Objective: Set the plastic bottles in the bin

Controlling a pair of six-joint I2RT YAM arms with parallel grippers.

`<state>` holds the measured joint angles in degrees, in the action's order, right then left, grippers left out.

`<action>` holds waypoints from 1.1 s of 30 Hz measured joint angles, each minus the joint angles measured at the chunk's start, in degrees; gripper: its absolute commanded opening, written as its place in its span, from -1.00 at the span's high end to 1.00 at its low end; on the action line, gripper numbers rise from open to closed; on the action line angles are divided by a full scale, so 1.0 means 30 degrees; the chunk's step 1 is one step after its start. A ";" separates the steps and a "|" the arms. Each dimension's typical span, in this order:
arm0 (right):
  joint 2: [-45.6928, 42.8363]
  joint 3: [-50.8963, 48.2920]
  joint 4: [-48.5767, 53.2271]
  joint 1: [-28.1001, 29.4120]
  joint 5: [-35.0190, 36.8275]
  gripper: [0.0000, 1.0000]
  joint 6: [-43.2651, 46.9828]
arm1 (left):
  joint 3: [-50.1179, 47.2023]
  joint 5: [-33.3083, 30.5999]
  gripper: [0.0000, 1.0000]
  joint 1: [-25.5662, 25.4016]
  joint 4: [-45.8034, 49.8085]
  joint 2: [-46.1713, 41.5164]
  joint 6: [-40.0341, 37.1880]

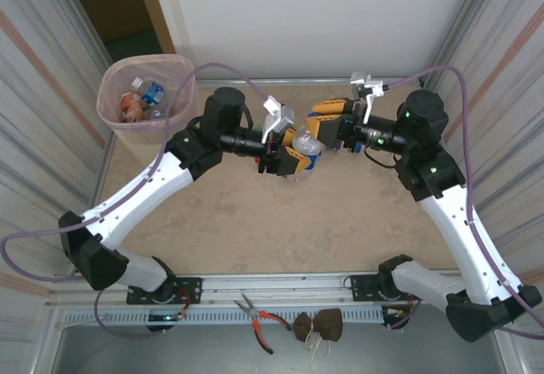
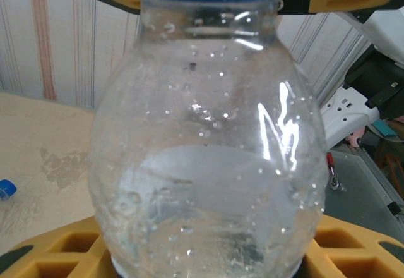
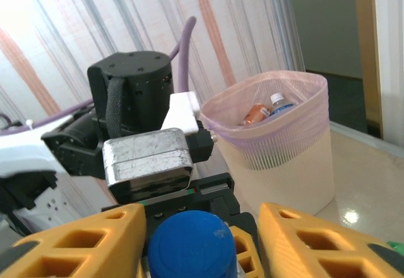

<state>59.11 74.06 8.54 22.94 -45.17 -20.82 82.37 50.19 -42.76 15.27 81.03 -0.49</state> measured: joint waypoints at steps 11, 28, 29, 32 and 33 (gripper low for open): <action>-0.1632 0.0058 0.0685 0.0000 0.2732 -0.57 0.0466 | -0.0189 -0.2849 -0.02 0.1581 0.1486 -0.2120 -0.0459; -0.1909 0.0058 0.0882 0.0000 0.4138 -0.57 0.0670 | 0.4772 -0.7970 -0.01 1.1038 0.8910 -0.3082 -0.1158; -0.1880 0.0058 0.0882 0.0000 0.4131 -0.57 0.0670 | 0.5479 -0.8466 0.00 1.1577 0.9471 -0.2907 -0.1362; -0.1785 0.0058 0.0882 0.0015 0.4131 -0.57 0.0670 | 0.7271 -0.9690 0.01 1.2976 1.0732 -0.2178 -0.1770; -0.1763 0.0058 0.0882 0.0015 0.4138 -0.57 0.0670 | 0.7621 -1.0076 0.01 1.3369 1.1001 -0.1953 -0.1858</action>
<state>53.82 74.24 11.18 22.98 -32.75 -18.81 105.23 19.97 -2.66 48.27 75.18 -6.07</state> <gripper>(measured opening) 0.786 0.502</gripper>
